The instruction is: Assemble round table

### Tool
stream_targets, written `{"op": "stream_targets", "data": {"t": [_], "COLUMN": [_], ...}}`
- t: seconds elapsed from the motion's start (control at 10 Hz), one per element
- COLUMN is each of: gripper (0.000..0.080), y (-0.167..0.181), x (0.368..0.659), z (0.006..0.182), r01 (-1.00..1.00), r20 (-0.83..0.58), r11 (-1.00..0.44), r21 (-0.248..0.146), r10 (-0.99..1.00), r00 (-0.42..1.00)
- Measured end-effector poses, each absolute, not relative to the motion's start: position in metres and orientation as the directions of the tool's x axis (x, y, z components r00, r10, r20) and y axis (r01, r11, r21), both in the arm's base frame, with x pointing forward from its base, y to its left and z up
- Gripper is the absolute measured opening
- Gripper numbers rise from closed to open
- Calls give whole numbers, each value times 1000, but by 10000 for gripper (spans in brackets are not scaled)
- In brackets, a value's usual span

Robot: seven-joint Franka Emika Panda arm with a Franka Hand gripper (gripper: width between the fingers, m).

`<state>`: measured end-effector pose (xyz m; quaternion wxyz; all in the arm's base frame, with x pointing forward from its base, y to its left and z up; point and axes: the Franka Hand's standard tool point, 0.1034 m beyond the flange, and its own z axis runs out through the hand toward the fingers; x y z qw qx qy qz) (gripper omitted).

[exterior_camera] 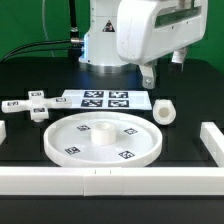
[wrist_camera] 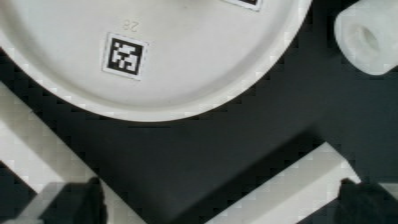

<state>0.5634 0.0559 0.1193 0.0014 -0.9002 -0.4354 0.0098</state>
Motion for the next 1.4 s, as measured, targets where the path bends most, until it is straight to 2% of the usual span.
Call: {"op": "stream_targets", "data": {"t": [0.5, 0.6, 0.7, 0.9, 1.0, 1.2, 1.4], "gripper": [650, 650, 650, 650, 650, 650, 650], "y": [54, 33, 3, -33, -45, -51, -47], "x": [563, 558, 542, 535, 531, 531, 545], "z": [118, 108, 92, 64, 51, 41, 40], "r01": [795, 844, 859, 883, 880, 876, 878], "r20": [-14, -1, -4, 12, 11, 8, 16], "r11": [-606, -537, -512, -469, -475, -483, -479], "r21": [-10, 1, -7, 8, -1, -12, -1], "r10": [795, 844, 859, 883, 880, 876, 878], "r00": [606, 537, 512, 469, 475, 483, 479]}}
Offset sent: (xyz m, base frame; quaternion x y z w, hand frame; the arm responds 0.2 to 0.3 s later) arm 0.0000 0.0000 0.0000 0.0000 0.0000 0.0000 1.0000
